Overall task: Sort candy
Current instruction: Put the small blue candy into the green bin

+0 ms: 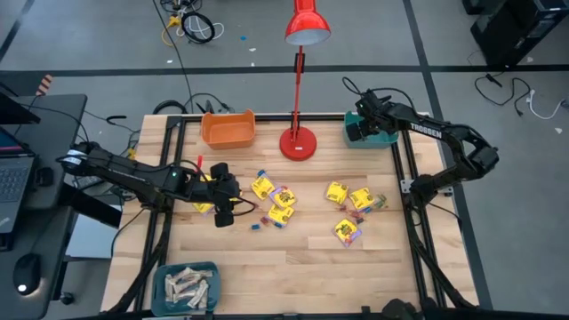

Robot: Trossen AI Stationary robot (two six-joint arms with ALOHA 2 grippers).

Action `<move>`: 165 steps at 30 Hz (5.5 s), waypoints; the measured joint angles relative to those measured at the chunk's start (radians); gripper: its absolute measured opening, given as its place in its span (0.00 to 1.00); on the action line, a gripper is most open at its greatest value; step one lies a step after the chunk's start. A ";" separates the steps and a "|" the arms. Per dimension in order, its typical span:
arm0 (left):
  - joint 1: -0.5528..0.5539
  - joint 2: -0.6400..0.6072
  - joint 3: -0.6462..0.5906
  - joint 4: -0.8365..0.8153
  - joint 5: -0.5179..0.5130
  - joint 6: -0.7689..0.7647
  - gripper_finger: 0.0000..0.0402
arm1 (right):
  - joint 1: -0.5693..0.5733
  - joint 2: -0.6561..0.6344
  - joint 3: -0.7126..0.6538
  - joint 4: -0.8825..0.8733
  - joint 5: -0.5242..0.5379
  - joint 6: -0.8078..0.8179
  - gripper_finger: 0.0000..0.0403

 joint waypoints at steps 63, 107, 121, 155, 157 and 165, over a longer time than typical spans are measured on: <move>0.000 0.000 0.000 -0.127 0.046 -0.033 0.42 | 1.023 0.401 0.189 0.981 -0.193 -0.270 0.20; 0.000 0.000 0.000 -0.233 0.036 -0.055 0.42 | 1.076 0.754 0.391 0.956 -0.175 -0.315 0.35; 0.000 0.000 0.000 -0.224 0.035 -0.055 0.42 | 1.077 0.753 0.391 0.956 -0.171 -0.314 0.37; 0.000 -0.005 0.000 -0.269 0.014 -0.030 0.42 | 1.090 0.750 0.687 0.459 -0.146 -0.254 0.37; -0.005 -0.019 0.000 -0.288 0.012 -0.037 0.42 | 1.090 0.750 0.689 0.463 -0.146 -0.254 0.37; -0.027 -0.110 0.000 -0.278 0.001 -0.055 0.42 | 1.092 0.751 0.676 0.535 -0.132 -0.265 0.37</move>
